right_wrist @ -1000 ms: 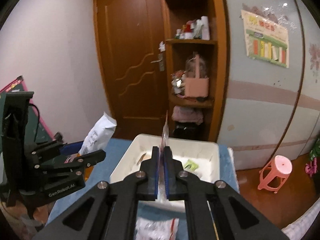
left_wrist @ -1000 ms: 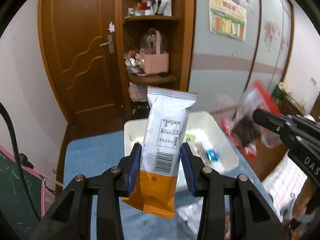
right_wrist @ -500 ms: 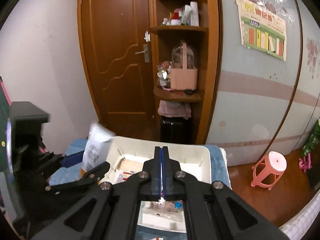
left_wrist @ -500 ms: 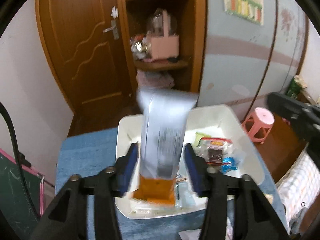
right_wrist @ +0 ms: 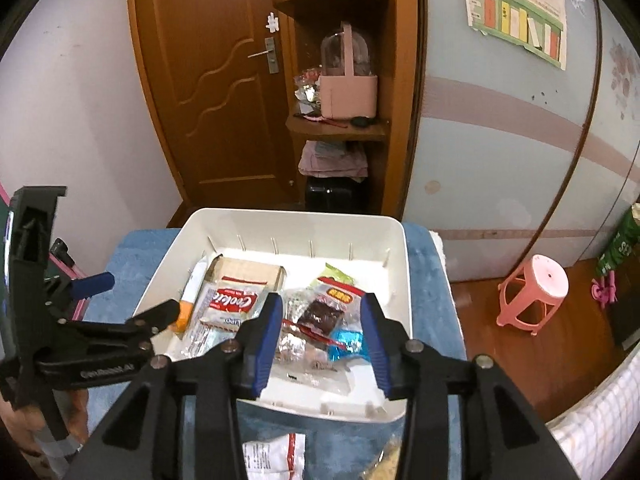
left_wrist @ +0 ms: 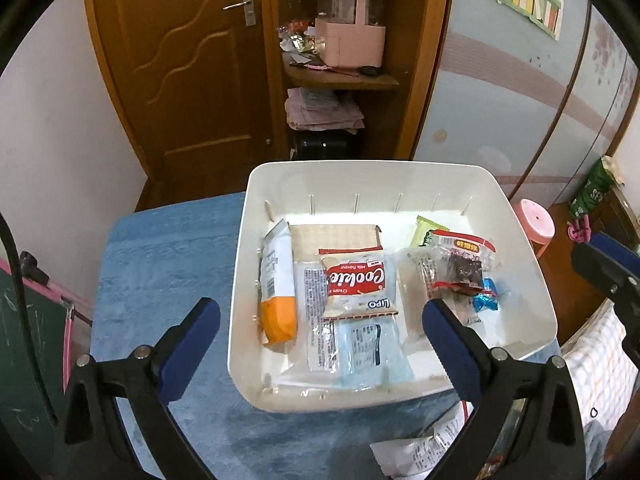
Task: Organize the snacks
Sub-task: 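Withdraw both tools from the bin back over the table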
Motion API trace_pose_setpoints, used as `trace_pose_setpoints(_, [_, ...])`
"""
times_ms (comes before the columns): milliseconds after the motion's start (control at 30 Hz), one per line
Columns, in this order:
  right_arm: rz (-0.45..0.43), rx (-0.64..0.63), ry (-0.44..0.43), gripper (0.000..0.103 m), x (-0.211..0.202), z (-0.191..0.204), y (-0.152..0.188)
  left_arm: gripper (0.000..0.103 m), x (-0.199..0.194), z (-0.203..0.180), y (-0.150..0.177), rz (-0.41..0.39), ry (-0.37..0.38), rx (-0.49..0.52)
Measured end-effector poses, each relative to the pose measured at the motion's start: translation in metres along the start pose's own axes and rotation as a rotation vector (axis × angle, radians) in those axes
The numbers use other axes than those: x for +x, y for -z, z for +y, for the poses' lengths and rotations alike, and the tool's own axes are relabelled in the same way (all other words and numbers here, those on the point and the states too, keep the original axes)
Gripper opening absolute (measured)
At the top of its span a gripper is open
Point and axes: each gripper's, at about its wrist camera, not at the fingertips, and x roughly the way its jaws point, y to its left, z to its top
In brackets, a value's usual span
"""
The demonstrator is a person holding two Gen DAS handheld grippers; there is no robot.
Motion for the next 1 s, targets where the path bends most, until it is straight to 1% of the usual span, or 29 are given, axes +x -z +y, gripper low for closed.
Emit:
trace_pose_setpoints(200, [0.008, -0.004, 0.015, 0.041, -0.012, 0.001, 0.011, 0.101, -0.020, -0.001, 0.010, -0.017, 0.014, 0.003])
trace_pose_setpoints(333, [0.011, -0.006, 0.028, 0.041, -0.028, 0.000, 0.019, 0.101, -0.038, -0.005, 0.019, -0.021, 0.023, 0.015])
trace_pose_setpoints(500, [-0.015, -0.008, 0.037, 0.041, -0.059, -0.005, 0.030, 0.101, -0.073, -0.010, 0.031, -0.059, 0.043, 0.050])
trace_pose_setpoints(700, [-0.032, -0.019, 0.048, 0.041, -0.095, -0.009, 0.043, 0.101, -0.117, -0.017, 0.046, -0.128, 0.020, 0.115])
trace_pose_setpoints(867, [-0.049, -0.015, 0.063, 0.041, -0.123, -0.014, 0.054, 0.101, -0.147, -0.021, 0.057, -0.164, 0.029, 0.135])
trace_pose_setpoints(1000, [-0.051, -0.024, 0.075, 0.041, -0.139, -0.018, 0.065, 0.101, -0.162, -0.025, 0.065, -0.175, 0.034, 0.150])
